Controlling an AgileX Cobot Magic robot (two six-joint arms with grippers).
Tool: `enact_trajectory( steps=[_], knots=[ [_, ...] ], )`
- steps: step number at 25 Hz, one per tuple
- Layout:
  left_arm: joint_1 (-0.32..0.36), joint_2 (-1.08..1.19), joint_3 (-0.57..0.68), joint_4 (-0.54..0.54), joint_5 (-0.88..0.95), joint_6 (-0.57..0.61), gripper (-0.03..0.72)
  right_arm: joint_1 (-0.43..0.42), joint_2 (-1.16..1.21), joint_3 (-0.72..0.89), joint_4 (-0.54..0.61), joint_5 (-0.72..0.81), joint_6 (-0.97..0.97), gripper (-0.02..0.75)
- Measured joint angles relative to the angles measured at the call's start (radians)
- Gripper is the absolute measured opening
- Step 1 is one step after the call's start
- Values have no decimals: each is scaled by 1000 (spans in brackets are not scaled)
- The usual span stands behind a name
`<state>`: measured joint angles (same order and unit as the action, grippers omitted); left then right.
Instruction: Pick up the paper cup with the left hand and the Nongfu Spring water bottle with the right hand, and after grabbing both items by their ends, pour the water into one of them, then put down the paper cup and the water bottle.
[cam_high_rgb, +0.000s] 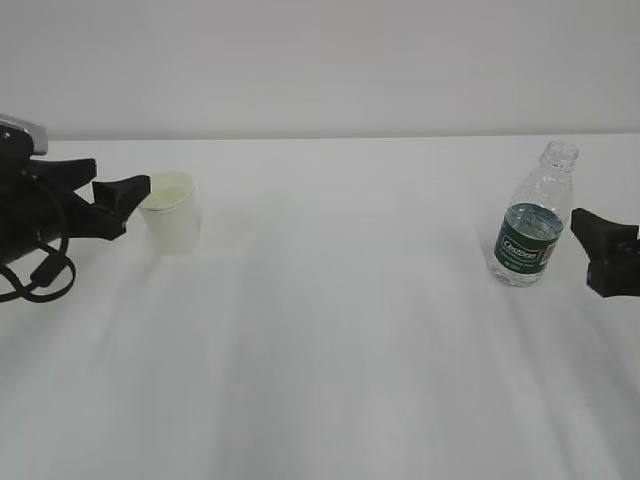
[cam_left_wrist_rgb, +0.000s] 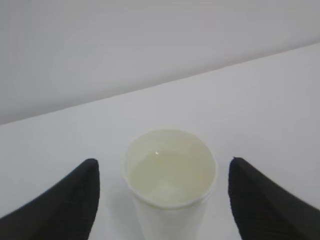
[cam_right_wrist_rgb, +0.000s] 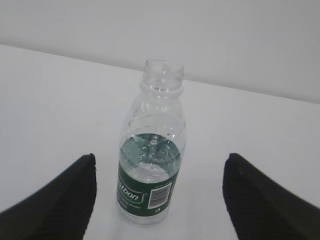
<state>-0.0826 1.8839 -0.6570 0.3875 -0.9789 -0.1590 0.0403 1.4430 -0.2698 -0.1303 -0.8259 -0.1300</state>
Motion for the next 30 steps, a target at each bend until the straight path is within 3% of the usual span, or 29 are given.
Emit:
enact_trajectory(
  steps=[9, 30],
  knots=[
    [0, -242, 7, -32, 166, 0, 580, 0, -230, -121, 70, 392, 2, 589],
    [0, -778, 17, -64, 652, -20, 578, 0, -609, -213, 124, 887, 3, 588]
  ],
)
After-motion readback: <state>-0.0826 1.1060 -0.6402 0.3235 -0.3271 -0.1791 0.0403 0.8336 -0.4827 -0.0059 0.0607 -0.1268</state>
